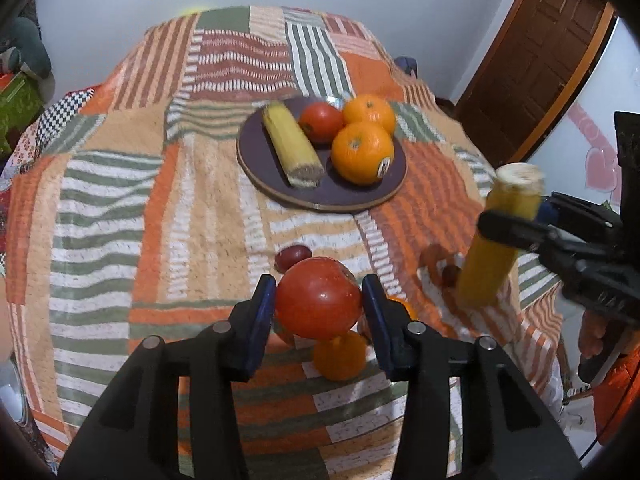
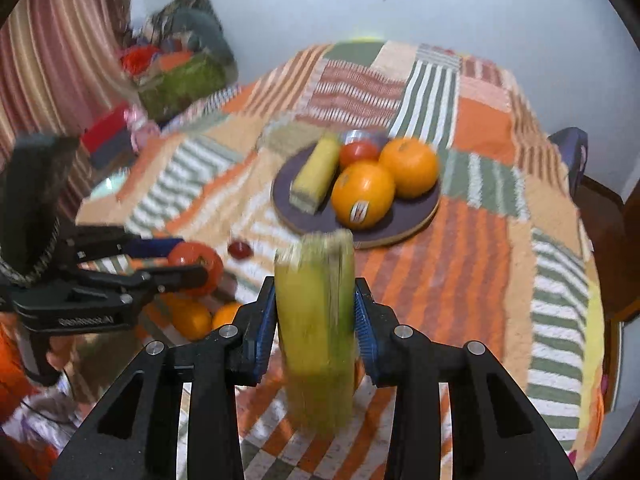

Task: Organize fruits
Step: 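Carry the corn cob and tomato onto the plate and release both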

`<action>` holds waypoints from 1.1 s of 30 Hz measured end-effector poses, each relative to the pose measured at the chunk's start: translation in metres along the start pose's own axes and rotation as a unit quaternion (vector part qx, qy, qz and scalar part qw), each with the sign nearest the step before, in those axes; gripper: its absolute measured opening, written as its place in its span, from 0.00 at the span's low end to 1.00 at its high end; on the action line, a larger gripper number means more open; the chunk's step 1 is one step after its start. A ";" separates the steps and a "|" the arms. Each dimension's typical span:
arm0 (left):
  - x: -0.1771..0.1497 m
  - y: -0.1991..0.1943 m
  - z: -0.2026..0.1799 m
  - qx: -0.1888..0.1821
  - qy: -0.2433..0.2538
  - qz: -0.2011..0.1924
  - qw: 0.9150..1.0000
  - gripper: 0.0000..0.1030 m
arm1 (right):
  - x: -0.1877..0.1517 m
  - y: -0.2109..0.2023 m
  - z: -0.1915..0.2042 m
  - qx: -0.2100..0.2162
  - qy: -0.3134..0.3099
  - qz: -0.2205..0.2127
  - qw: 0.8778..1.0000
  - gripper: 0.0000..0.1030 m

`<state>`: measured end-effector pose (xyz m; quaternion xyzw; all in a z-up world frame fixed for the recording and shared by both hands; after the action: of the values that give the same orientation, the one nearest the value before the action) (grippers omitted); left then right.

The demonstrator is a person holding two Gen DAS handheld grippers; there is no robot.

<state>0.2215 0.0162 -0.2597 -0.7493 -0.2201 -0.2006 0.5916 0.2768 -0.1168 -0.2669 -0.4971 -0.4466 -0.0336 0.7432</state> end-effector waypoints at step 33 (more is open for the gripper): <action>0.097 0.059 0.045 0.026 -0.016 -0.025 0.999 0.43 | 0.078 0.096 0.000 0.025 0.003 0.018 1.000 0.32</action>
<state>0.3367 0.0574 -0.2621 -0.7313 -0.2527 -0.1976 0.6019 0.3704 -0.0376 -0.2802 -0.4862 -0.4362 -0.0099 0.7571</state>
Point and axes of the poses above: each gripper's, at about its wrist camera, not at the fingertips, and y roughly the way its jaws point, z to its left, x to its top, the point moved 8 cm from there along y, roughly the way its jaws point, and after that the axes turned 2 degrees about -z, right-handed, at the moved point
